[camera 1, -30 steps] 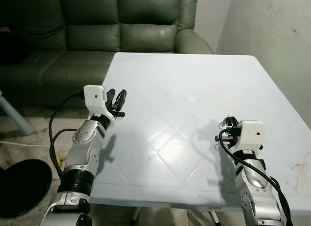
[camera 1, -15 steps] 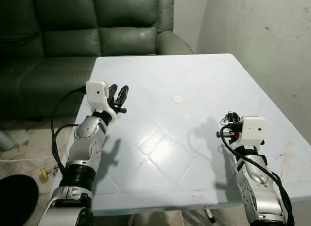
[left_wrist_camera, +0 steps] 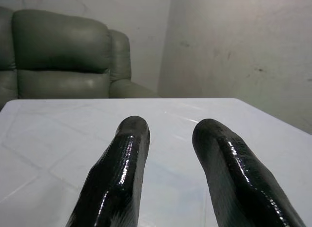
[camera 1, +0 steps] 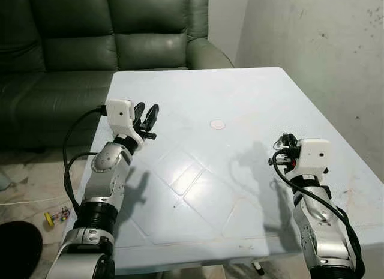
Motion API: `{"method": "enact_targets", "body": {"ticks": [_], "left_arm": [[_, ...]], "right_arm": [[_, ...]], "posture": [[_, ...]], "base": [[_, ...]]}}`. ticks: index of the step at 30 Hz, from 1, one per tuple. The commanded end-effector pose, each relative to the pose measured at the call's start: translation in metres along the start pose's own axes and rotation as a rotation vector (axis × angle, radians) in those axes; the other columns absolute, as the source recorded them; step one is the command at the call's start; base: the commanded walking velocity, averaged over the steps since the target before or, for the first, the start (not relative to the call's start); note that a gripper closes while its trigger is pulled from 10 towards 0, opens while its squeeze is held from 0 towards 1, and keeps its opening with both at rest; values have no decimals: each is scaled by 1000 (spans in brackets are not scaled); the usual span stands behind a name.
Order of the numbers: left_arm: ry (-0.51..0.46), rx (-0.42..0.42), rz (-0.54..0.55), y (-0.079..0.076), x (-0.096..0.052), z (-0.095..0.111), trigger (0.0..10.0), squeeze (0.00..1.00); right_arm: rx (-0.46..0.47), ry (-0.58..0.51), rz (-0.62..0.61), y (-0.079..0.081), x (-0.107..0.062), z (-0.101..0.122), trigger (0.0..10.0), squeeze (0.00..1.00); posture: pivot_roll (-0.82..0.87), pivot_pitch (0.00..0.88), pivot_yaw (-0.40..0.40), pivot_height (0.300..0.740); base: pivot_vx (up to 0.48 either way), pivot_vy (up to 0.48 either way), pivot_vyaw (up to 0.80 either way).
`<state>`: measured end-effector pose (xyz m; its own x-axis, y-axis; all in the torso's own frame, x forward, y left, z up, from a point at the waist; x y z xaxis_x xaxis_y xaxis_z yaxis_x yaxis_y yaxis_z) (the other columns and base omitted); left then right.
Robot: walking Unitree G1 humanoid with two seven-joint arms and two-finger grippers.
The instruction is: Hang keys on a hook
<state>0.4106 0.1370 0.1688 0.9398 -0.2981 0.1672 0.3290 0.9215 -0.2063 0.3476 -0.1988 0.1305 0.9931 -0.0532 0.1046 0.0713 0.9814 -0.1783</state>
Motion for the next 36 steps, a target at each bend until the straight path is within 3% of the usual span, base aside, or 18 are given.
{"method": "enact_targets", "body": {"ticks": [1, 8, 36], "left_arm": [[-16, 29, -15, -2, 5, 8, 10000, 0], [-20, 7, 12, 1, 5, 8, 10000, 0], [-45, -13, 64, 5, 5, 10, 10000, 0]], "right_arm": [[-7, -23, -5, -3, 3, 6, 10000, 0], [-7, -23, -4, -1, 4, 5, 10000, 0], [-6, -21, -20, -7, 4, 7, 10000, 0]], "posture": [[18, 0, 4, 740], [24, 0, 2, 740], [35, 0, -4, 740]], "base": [[0, 0, -750], [0, -362, -754], [0, 0, -750]]}}
Point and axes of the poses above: a point about 5 cm out from each wrist's last joint towards the gripper, its own x axis pointing out of the wrist towards the gripper, its own z axis along the axis of the wrist's last joint, y = z × x, the point moved 5 cm from there along x, pointing out of the wrist towards the gripper, and after that the axes turned 6 degrees about -x, right-handed, at the moved point
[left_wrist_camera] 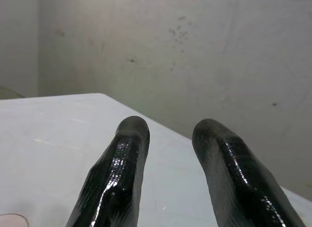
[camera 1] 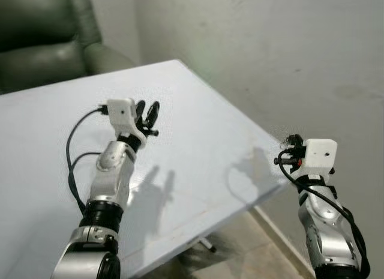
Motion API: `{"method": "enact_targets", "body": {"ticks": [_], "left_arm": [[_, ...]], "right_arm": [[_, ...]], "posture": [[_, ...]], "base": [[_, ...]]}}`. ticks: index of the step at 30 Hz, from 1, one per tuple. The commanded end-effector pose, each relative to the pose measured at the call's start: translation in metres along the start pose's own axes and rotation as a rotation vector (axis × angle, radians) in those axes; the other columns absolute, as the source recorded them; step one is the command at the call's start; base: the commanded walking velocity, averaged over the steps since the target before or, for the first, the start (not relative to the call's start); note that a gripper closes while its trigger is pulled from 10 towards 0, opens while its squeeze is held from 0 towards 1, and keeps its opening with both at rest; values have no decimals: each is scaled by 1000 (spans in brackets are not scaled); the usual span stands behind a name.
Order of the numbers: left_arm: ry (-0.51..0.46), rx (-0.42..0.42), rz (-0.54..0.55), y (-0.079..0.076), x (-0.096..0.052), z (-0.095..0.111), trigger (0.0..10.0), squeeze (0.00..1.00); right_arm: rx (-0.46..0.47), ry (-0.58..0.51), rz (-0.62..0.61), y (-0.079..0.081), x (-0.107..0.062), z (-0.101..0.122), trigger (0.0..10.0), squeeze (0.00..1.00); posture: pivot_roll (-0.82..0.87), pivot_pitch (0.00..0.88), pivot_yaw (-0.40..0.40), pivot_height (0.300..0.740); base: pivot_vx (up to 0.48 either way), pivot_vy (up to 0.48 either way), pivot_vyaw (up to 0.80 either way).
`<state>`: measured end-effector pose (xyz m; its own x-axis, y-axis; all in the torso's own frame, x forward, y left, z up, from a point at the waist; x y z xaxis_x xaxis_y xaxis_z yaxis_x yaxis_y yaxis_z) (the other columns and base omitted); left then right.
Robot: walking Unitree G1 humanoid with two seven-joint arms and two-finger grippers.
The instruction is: Hang keys on a hook
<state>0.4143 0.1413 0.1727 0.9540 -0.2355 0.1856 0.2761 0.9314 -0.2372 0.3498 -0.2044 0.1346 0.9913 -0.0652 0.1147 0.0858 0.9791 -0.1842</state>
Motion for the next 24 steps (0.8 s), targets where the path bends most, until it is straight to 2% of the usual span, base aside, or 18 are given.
{"method": "enact_targets", "body": {"ticks": [1, 24], "left_arm": [[-13, 6, 6, 0, 2, 5, 10000, 0], [8, -25, 25, -5, 0, -3, 10000, 0]], "right_arm": [[2, -14, -7, -1, 2, 5, 10000, 0], [-2, -15, -21, -7, 1, 9, 10000, 0]], "posture": [[35, 0, -5, 740], [25, 0, -9, 740]], "base": [[0, 0, -750], [0, 0, -750]]}}
Point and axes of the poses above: a point about 5 cm out from each wrist's last joint towards the gripper, its own x axis pointing out of the wrist towards the gripper, its own z axis along the axis of the wrist's last joint, y = z × x, the point moved 5 cm from there along x, pointing out of the wrist towards the gripper, and after that the axes turned 6 degrees about -x, right-handed, at the moved point
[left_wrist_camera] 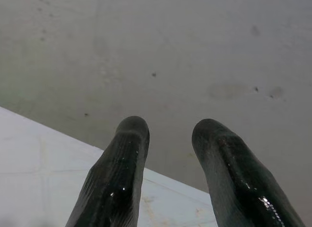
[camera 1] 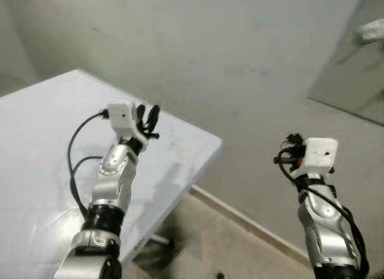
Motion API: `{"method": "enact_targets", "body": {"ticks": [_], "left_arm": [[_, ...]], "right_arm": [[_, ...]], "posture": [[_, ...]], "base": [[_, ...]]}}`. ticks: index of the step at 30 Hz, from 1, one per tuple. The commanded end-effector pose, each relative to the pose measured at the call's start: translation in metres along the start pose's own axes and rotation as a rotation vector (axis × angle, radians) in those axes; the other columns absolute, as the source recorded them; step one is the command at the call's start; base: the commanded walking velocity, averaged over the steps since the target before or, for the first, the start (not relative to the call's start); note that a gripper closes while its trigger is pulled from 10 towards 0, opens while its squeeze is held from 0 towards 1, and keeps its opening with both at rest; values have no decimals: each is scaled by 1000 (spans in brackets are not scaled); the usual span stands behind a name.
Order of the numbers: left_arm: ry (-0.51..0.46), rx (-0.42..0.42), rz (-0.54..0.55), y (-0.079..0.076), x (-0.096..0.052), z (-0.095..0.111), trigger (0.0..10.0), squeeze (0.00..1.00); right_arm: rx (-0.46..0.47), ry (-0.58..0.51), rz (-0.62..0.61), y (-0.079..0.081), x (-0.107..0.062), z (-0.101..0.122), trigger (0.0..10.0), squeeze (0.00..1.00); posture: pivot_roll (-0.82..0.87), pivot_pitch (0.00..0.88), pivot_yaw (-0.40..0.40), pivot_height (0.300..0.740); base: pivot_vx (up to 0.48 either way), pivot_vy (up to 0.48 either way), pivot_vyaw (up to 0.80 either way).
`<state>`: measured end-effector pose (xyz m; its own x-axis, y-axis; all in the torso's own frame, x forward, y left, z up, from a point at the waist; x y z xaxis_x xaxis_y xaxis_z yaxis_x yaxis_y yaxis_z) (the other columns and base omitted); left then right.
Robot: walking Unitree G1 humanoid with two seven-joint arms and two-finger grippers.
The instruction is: Hang keys on a hook
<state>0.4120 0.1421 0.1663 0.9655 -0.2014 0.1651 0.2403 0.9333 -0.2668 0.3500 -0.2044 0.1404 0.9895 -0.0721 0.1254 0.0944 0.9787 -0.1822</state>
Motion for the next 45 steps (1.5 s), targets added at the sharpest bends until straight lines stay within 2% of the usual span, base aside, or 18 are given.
{"method": "enact_targets", "body": {"ticks": [1, 29, 31, 32, 35, 40, 42, 45], "left_arm": [[-3, -1, -14, -6, 3, 2, 10000, 0], [8, -12, -36, -16, 7, 1, 10000, 0], [8, -11, -36, -16, 7, 1, 10000, 0], [7, -11, -34, -16, 8, 1, 10000, 0], [9, -13, -32, -16, 8, 1, 10000, 0], [23, -29, -4, -13, 10, 0, 10000, 0], [31, -38, -5, -14, 11, -1, 10000, 0], [44, -39, -8, -14, 11, -3, 10000, 0]], "right_arm": [[-3, -5, -13, -6, 0, 3, 10000, 0], [-4, -1, -25, -9, -1, 5, 10000, 0], [53, -20, -35, -9, -1, 9, 10000, 0], [102, -9, -54, -10, -1, 9, 10000, 0], [153, 40, -92, -13, 1, 4, 10000, 0], [256, 106, -218, -28, 3, -5, 10000, 0], [287, 132, -232, -31, 2, -8, 10000, 0], [287, 171, -265, -36, 0, -13, 10000, 0]], "posture": [[24, 0, -9, 740], [10, 0, -6, 740], [11, 0, -7, 740], [10, 0, -6, 740], [9, 0, -6, 740], [3, 0, -3, 740], [1, 0, -1, 740], [-2, 0, 1, 740]], "base": [[0, 0, -750], [0, 0, -750], [0, 0, 0], [0, 0, 0], [0, 0, 0], [0, 0, 0], [0, 0, 0], [0, 0, 0]]}}
Point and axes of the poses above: a point about 5 cm out from each wrist's last joint towards the gripper, its own x axis pointing out of the wrist towards the gripper, its own z axis along the axis of the wrist's last joint, y = z × x, the point moved 5 cm from there along x, pointing out of the wrist towards the gripper, and after that the axes turned 6 degrees about -x, right-handed, at the moved point
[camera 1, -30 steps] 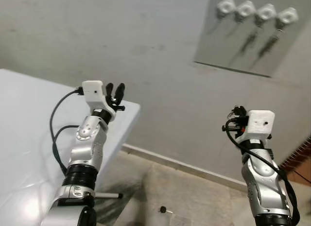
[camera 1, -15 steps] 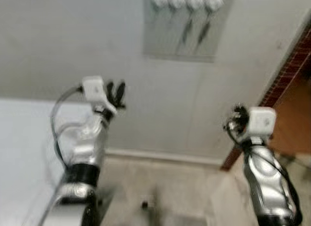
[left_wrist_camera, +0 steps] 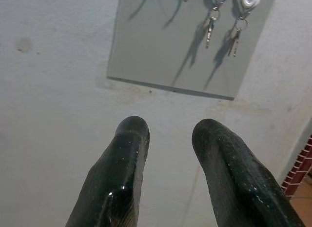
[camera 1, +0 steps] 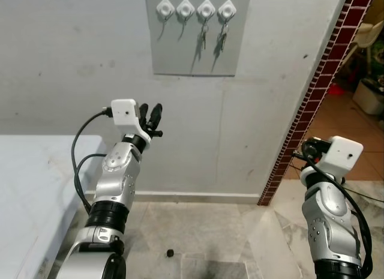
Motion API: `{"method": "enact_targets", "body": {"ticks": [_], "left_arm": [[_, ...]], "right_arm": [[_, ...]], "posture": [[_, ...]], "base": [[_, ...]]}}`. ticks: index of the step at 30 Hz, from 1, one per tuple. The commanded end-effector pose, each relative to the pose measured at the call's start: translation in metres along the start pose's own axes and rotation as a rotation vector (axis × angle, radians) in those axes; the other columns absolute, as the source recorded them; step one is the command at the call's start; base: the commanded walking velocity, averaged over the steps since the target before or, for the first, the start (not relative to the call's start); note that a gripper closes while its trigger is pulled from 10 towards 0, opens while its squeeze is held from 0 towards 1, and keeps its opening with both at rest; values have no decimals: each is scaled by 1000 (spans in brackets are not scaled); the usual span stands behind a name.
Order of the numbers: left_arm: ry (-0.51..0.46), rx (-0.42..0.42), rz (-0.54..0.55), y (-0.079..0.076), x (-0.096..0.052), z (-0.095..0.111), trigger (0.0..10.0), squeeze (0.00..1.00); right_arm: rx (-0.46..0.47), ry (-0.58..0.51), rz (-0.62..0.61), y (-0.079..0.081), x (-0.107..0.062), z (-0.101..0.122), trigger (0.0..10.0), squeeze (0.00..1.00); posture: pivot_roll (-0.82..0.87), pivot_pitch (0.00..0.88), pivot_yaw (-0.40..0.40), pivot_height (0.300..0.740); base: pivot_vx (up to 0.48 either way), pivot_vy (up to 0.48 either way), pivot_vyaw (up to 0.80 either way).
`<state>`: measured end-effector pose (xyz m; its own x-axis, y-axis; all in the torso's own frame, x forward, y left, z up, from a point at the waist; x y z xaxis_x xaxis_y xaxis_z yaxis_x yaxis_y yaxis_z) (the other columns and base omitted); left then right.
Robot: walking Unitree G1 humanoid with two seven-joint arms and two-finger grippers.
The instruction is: Hang keys on a hook
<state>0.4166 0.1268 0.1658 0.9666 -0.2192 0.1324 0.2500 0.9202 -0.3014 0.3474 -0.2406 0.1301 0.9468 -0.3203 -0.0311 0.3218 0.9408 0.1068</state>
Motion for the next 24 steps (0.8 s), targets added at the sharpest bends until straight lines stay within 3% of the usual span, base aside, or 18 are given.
{"method": "enact_targets", "body": {"ticks": [1, 7, 24], "left_arm": [[26, -2, -3, -1, 4, 0, 10000, 0], [40, -24, 9, 0, 4, -2, 10000, 0], [49, -42, 32, 5, 4, -2, 10000, 0]], "right_arm": [[10, -7, 22, 4, 1, 5, 10000, 0], [-34, -62, 177, 25, -10, 8, 10000, 0], [-18, -51, 213, 31, -12, 8, 10000, 0]], "posture": [[-5, 0, 3, 740], [-7, 0, 5, 740], [1, 0, 5, 740]], "base": [[0, 0, 0], [0, 0, 0], [0, 0, 0]]}}
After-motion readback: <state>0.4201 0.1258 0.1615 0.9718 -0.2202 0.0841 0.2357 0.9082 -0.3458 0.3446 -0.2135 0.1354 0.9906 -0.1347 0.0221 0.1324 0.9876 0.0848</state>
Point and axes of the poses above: a point about 5 cm out from each wrist's last joint towards the gripper, its own x axis pointing out of the wrist towards the gripper, its own z axis along the axis of the wrist's last joint, y = z × x, the point moved 5 cm from there along x, pointing out of the wrist towards the gripper, and after that the axes turned 6 degrees about -x, right-handed, at the moved point
